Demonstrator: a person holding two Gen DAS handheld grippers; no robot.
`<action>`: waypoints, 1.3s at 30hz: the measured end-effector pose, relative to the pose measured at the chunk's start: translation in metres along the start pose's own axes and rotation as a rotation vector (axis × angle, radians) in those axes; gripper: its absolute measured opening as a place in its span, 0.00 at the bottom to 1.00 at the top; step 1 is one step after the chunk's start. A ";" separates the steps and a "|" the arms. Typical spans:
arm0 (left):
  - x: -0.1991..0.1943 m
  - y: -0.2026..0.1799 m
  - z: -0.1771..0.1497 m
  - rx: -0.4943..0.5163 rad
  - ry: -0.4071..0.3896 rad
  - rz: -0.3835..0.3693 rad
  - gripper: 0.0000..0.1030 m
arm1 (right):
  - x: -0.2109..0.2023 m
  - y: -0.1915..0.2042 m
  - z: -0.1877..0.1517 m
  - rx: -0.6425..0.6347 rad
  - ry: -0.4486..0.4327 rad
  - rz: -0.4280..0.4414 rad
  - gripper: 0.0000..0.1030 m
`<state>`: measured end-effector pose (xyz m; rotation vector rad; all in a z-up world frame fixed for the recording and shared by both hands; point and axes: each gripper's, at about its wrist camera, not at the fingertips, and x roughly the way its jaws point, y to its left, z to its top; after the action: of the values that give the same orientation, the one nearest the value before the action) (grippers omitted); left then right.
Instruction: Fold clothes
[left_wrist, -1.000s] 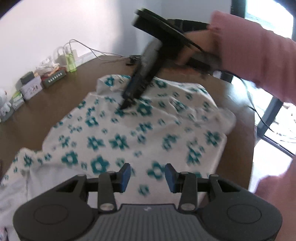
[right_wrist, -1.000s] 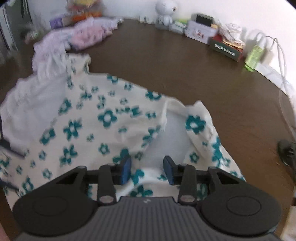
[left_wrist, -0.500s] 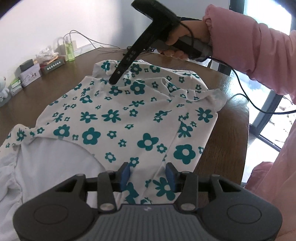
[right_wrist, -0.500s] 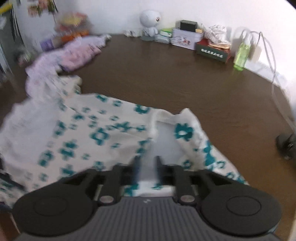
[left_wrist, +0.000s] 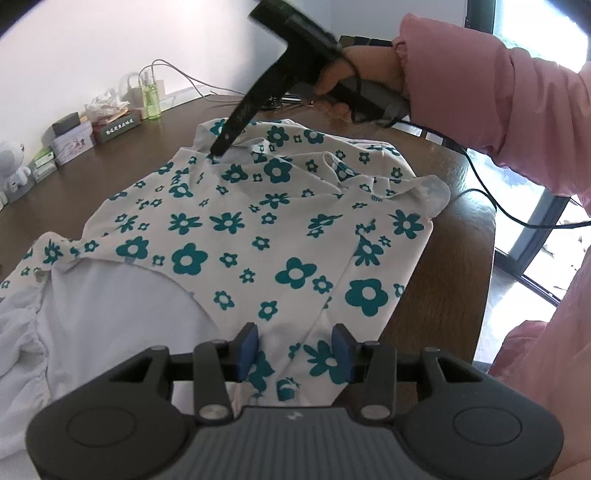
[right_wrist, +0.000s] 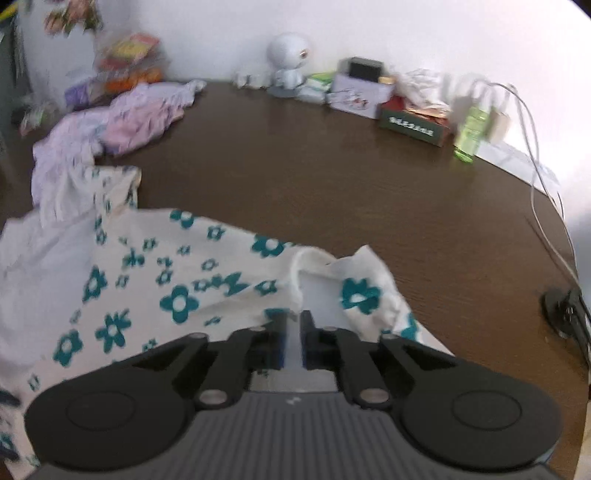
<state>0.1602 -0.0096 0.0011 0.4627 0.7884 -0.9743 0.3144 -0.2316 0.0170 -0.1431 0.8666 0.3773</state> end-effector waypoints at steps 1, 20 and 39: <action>-0.002 0.000 -0.001 0.000 0.002 0.001 0.41 | -0.007 -0.004 -0.001 0.028 -0.021 0.008 0.16; -0.020 0.017 -0.016 -0.139 -0.002 0.099 0.44 | -0.019 0.015 -0.036 -0.150 0.103 -0.129 0.02; -0.136 -0.012 -0.051 -0.123 -0.317 0.353 1.00 | -0.188 0.027 -0.136 0.042 -0.331 0.035 1.00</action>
<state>0.0863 0.0936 0.0722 0.3158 0.4569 -0.6441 0.0970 -0.2939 0.0742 -0.0242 0.5500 0.4021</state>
